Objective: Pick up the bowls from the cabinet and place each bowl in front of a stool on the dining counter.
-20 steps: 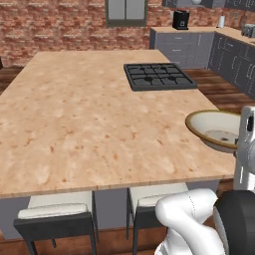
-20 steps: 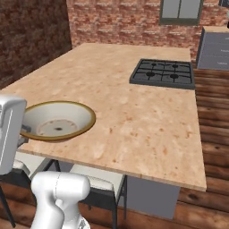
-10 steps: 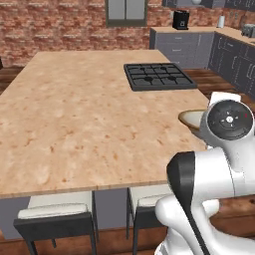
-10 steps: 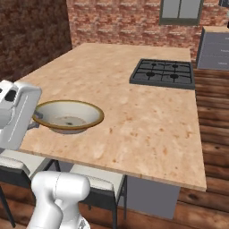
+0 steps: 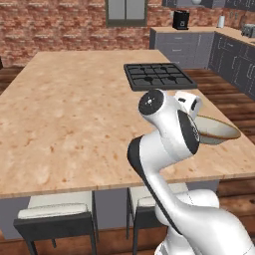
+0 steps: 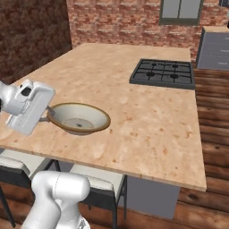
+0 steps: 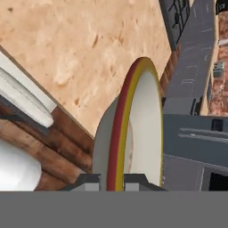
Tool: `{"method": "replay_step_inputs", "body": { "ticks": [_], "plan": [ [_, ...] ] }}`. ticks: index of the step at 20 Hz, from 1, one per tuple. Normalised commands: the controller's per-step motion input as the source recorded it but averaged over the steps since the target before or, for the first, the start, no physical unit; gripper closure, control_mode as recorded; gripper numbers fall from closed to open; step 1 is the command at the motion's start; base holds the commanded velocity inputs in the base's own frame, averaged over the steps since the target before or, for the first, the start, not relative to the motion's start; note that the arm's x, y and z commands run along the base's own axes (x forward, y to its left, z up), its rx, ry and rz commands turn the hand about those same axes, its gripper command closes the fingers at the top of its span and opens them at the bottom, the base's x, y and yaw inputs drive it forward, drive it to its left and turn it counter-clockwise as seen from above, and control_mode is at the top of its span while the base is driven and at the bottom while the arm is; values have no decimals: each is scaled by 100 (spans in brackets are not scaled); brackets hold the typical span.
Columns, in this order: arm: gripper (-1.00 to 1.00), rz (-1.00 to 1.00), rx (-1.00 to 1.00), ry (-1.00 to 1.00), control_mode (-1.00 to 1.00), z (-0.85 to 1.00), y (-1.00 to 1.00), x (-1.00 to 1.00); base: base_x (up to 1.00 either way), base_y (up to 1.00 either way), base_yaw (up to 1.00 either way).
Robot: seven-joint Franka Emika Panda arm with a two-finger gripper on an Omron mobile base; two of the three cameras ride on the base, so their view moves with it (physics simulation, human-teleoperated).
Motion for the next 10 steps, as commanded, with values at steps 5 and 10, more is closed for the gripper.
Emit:
{"method": "replay_step_inputs", "body": {
  "ticks": [5, 10],
  "plan": [
    [100, -21, 0, 0, -100, -50, -1, 71, 0, 0, 0],
    [100, -11, 1, 0, -100, -48, 0, 55, 0, 0, 0]
  ]
}}
